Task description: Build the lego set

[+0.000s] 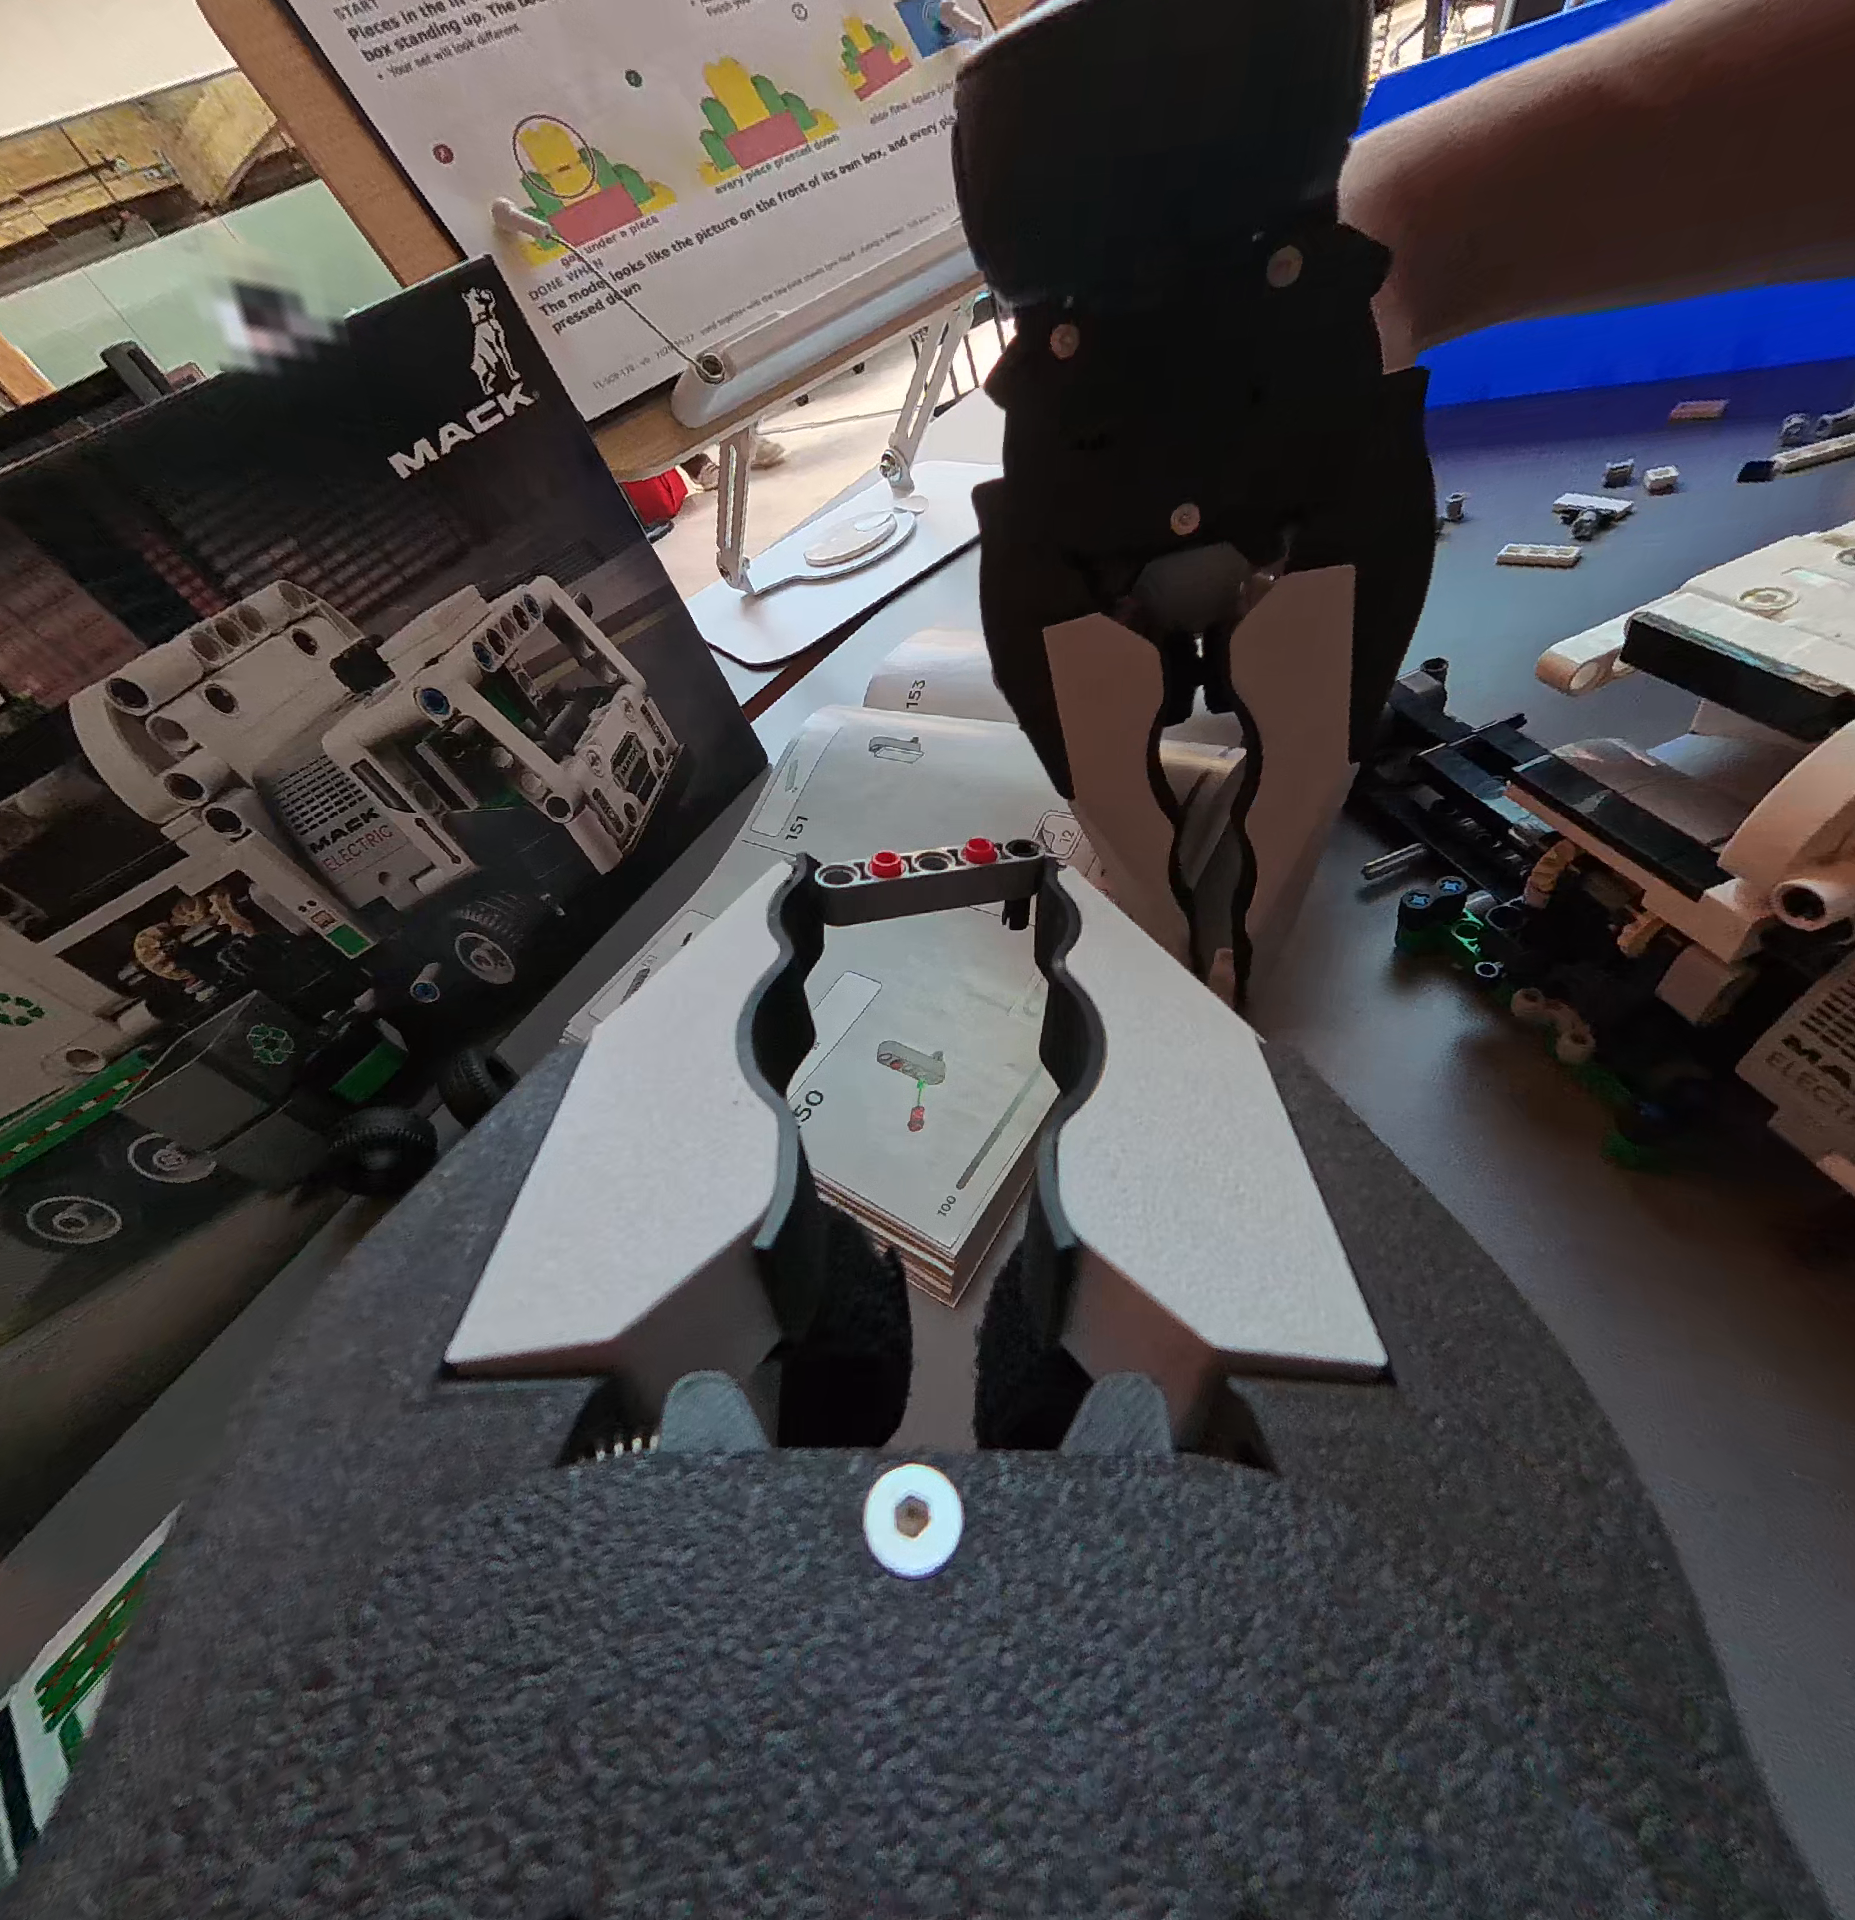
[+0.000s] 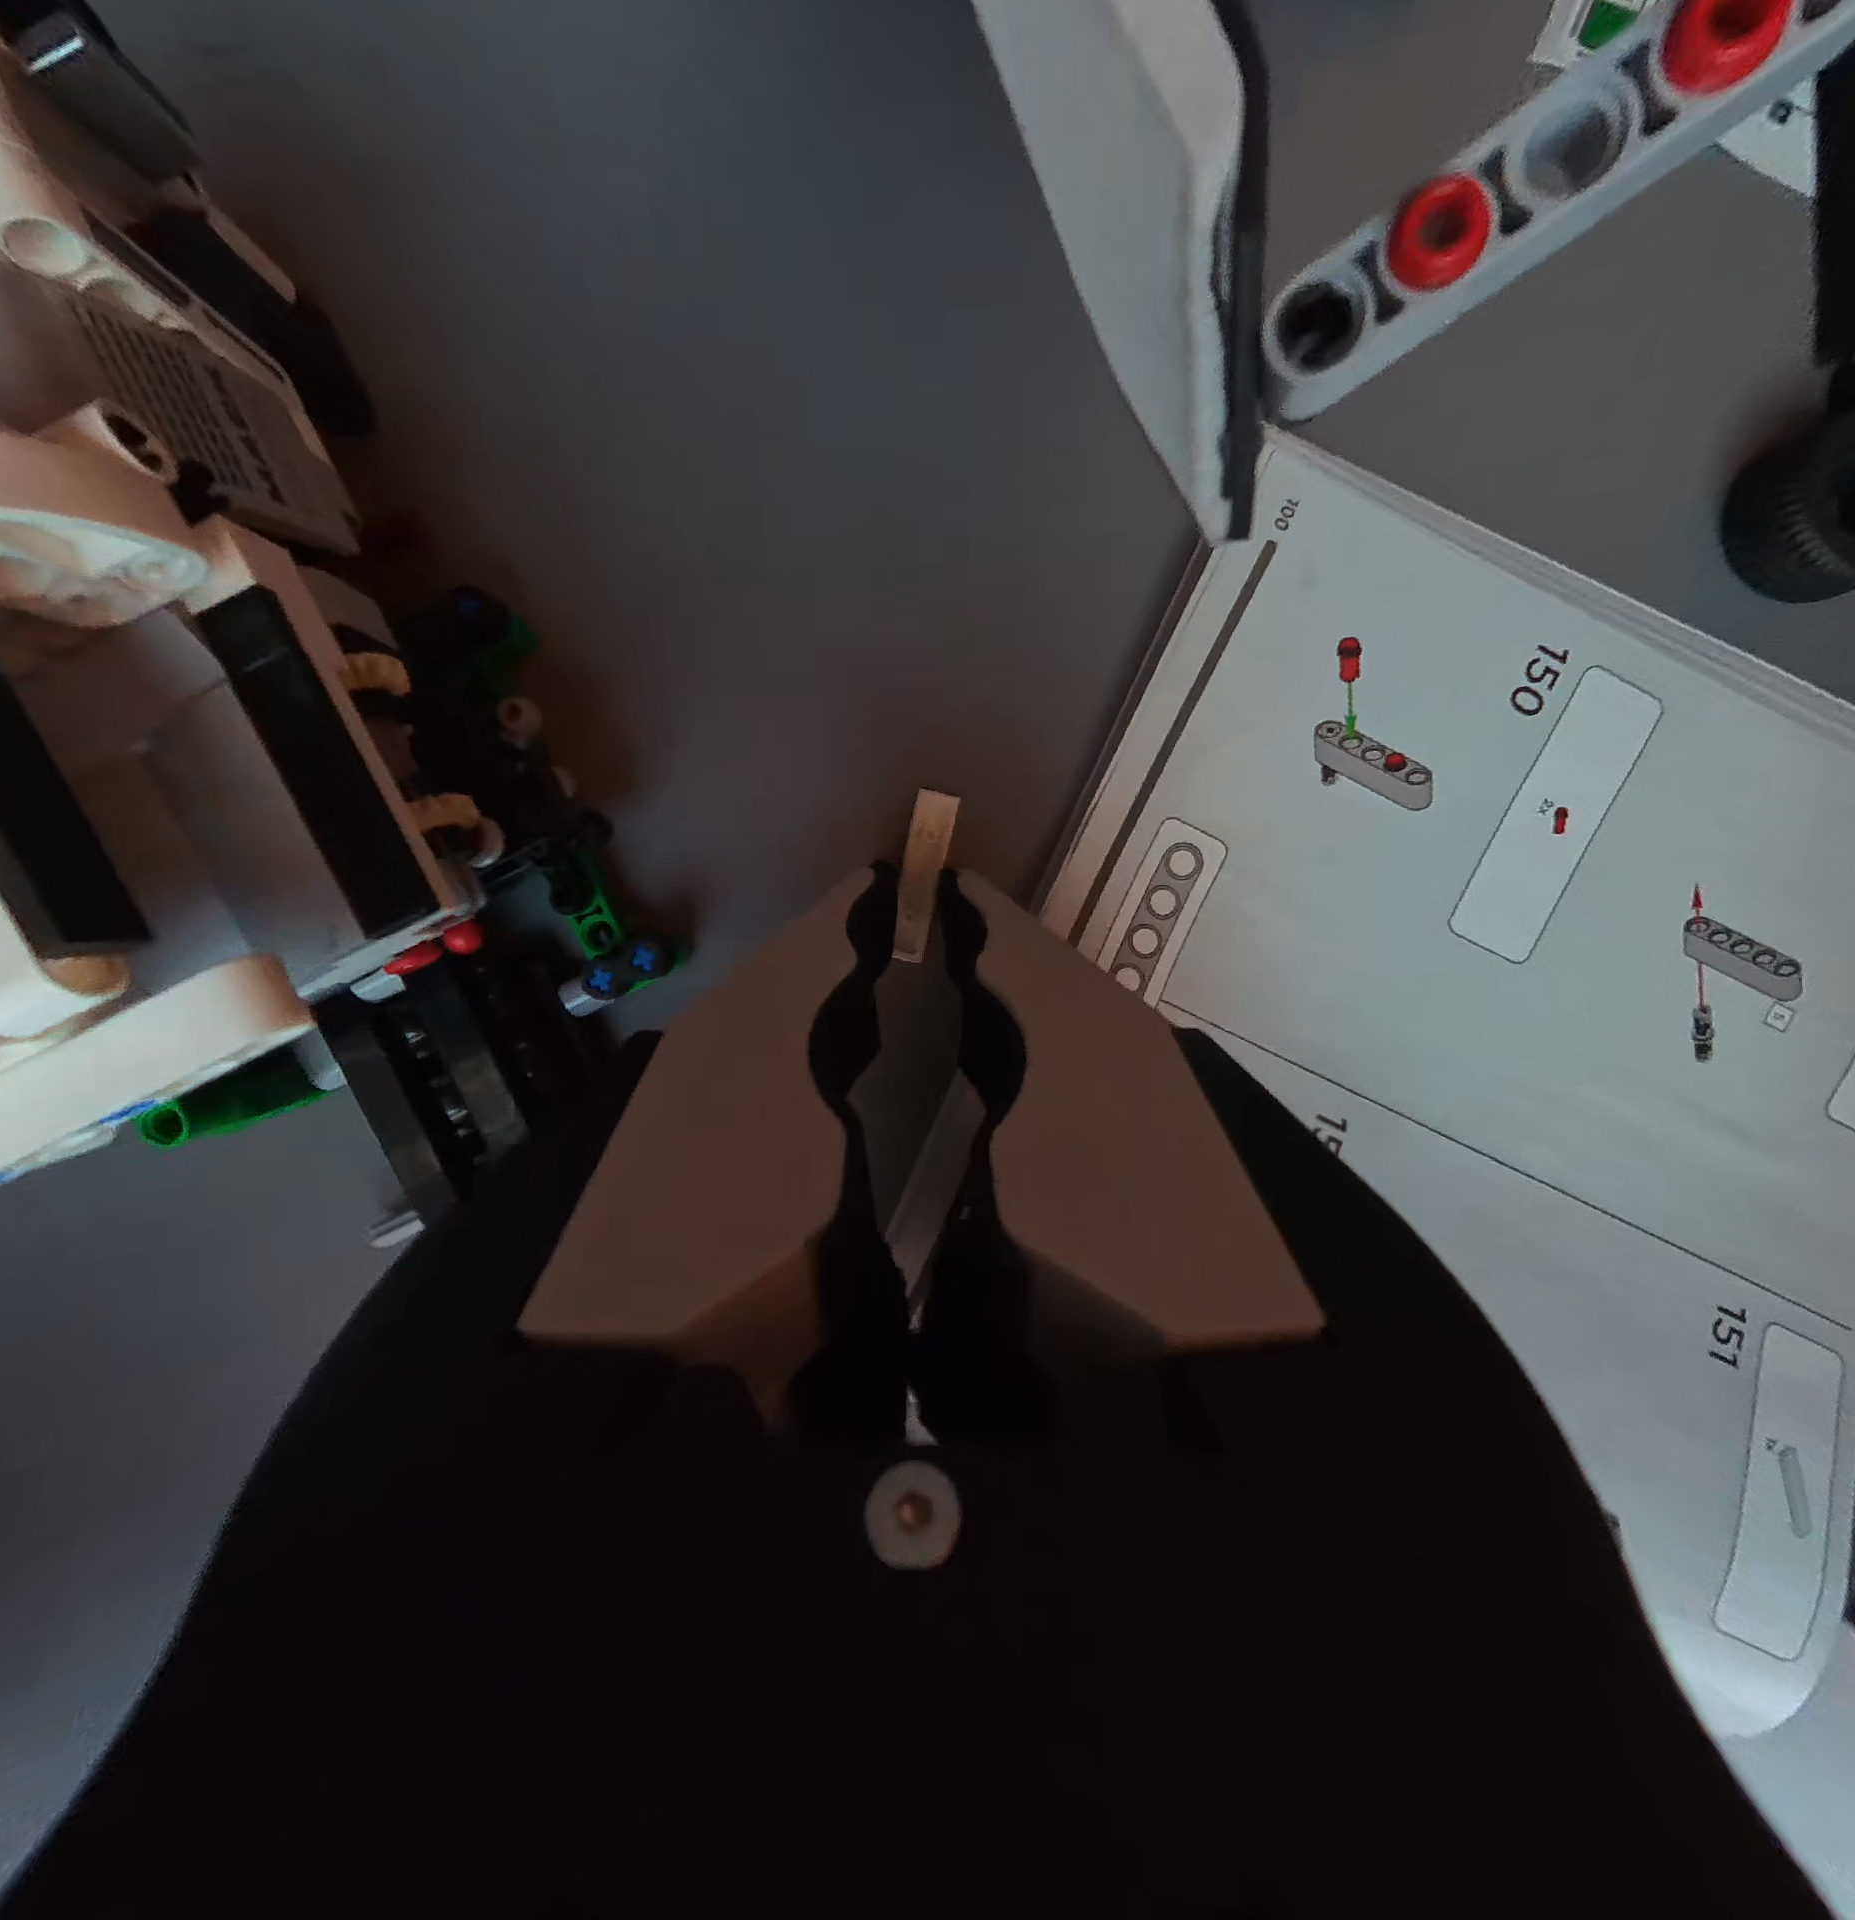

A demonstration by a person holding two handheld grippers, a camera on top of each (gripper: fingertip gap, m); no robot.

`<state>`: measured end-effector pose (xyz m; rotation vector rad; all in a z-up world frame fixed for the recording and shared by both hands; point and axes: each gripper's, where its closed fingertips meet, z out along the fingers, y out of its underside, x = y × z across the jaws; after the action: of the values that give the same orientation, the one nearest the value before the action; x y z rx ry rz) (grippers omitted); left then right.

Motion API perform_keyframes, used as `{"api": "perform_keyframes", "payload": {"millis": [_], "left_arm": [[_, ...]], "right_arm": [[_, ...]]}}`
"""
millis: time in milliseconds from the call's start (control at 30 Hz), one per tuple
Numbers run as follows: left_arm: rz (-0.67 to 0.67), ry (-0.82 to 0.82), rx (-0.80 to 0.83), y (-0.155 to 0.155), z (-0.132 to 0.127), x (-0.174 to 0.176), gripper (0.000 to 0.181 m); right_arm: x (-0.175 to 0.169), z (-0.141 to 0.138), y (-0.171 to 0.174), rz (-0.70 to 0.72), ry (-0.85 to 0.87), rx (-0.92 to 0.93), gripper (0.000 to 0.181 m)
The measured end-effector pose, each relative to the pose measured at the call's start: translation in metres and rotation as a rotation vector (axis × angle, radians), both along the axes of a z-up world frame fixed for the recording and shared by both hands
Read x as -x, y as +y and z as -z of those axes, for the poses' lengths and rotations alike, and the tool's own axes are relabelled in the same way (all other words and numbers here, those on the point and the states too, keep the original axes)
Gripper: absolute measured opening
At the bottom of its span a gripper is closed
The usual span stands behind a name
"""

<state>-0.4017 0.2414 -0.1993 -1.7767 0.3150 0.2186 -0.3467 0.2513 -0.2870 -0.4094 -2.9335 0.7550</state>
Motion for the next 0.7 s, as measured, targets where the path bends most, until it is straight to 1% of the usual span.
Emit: {"api": "perform_keyframes", "payload": {"millis": [100, 133, 167, 200, 267, 300, 333, 400, 467, 533, 567, 600, 633, 667, 700], "left_arm": [[-0.015, 0.008, -0.002, 0.000, -0.001, 0.001, 0.040], [-0.018, 0.017, -0.008, 0.000, -0.002, 0.001, 0.040], [-0.019, 0.028, -0.014, 0.000, -0.003, -0.001, 0.040], [-0.020, 0.044, -0.021, -0.001, -0.005, -0.002, 0.040], [-0.028, 0.098, -0.027, -0.001, -0.006, -0.004, 0.040], [-0.032, 0.122, -0.023, 0.000, -0.005, -0.005, 0.039], [-0.036, 0.138, -0.022, 0.000, -0.005, -0.006, 0.039], [-0.029, 0.145, -0.019, 0.000, -0.004, -0.010, 0.039], [-0.033, 0.157, -0.023, 0.001, -0.004, -0.012, 0.039], [-0.040, 0.165, -0.026, 0.001, -0.006, -0.012, 0.039], [-0.046, 0.167, -0.030, 0.001, -0.007, -0.011, 0.039], [-0.051, 0.170, -0.036, 0.000, -0.008, -0.011, 0.039], [-0.053, 0.174, -0.038, 0.000, -0.009, -0.011, 0.039], [-0.059, 0.180, -0.041, 0.000, -0.010, -0.010, 0.040], [-0.066, 0.186, -0.046, 0.000, -0.011, -0.009, 0.040]], "right_arm": [[-0.001, 0.000, 0.001, 0.086, -0.019, -0.004, 0.006], [0.001, -0.003, 0.005, 0.132, 0.006, -0.007, 0.006], [0.002, -0.011, 0.009, 0.177, 0.041, 0.018, 0.006], [0.001, -0.025, 0.010, 0.232, 0.076, 0.072, 0.006], [-0.004, -0.065, 0.013, 0.353, 0.159, 0.197, 0.006], [-0.010, -0.083, 0.018, 0.405, 0.228, 0.210, 0.006], [-0.019, -0.096, 0.023, 0.443, 0.310, 0.174, 0.006], [-0.050, -0.109, 0.035, 0.488, 0.448, -0.012, 0.006], [-0.085, -0.106, 0.045, 0.489, 0.567, -0.286, 0.006], [-0.118, -0.097, 0.058, 0.433, 0.685, -0.619, 0.006], [-0.132, -0.091, 0.061, 0.374, 0.730, -0.776, 0.006], [-0.147, -0.080, 0.061, 0.305, 0.729, -0.892, 0.006], [-0.163, -0.067, 0.057, 0.241, 0.702, -0.948, 0.006], [-0.178, -0.055, 0.050, 0.205, 0.668, -0.958, 0.006], [-0.193, -0.043, 0.045, 0.197, 0.602, -0.954, 0.006]]}}
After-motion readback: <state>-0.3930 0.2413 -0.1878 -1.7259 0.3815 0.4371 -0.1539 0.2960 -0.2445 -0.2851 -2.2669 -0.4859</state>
